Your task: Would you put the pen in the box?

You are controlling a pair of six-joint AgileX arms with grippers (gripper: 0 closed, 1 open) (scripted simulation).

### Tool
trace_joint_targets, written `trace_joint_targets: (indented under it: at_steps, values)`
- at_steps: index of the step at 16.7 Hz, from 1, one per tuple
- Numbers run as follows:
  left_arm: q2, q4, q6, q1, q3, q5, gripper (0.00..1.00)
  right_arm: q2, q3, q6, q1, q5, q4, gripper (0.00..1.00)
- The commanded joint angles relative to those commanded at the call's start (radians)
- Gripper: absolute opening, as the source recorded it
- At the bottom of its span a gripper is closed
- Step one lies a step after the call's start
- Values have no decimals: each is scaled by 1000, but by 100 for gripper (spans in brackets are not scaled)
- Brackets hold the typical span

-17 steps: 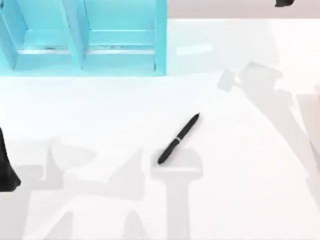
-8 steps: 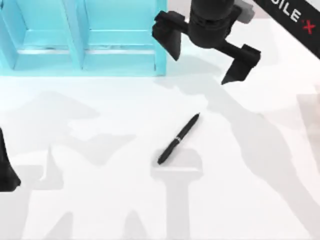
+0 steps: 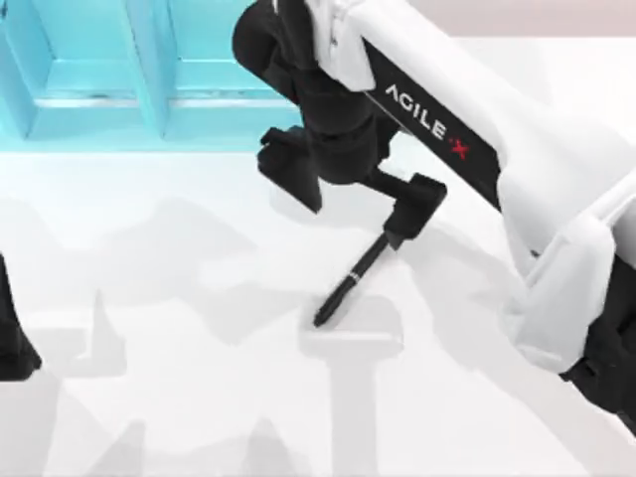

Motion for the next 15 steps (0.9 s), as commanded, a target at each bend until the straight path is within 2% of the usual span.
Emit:
trace_joint_targets:
  at_steps: [8,11,15]
  values:
    - [0,0,0,0,0,0,100,-2,-35,-3,-5,0,32,100]
    - [0,0,0,0,0,0,100,-35,-168,-10,-9,1,134,100]
    - [0,0,0,0,0,0,100,-109,-460,-16,-16,0,345,100]
